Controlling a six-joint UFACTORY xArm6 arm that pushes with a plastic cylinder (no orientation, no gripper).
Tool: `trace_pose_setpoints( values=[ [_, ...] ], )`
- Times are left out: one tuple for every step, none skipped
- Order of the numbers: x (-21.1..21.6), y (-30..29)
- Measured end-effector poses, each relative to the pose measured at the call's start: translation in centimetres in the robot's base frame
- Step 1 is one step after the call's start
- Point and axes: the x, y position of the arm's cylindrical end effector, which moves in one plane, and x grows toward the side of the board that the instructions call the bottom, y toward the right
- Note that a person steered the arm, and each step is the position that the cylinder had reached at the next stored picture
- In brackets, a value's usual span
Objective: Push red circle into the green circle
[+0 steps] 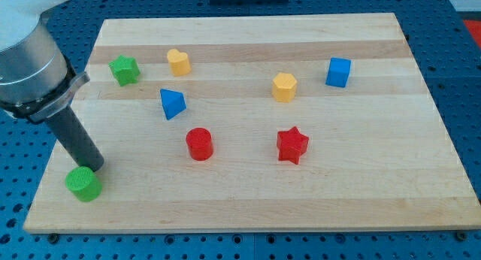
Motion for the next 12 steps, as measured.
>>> trace_pose_setpoints(
  values=[
    [-3.2, 1.3],
    [-5.9, 7.9],
    [-5.9, 16.6],
    [-5.7, 21.3],
    [-2.2, 19.2],
    [1.9, 14.4],
    [1.9, 14.5],
    [-0.2, 21.0],
    [-3.9, 22.7],
    [-3.4, 16.5],
    [-0.7, 9.9],
    [1.2, 8.7]
  ],
)
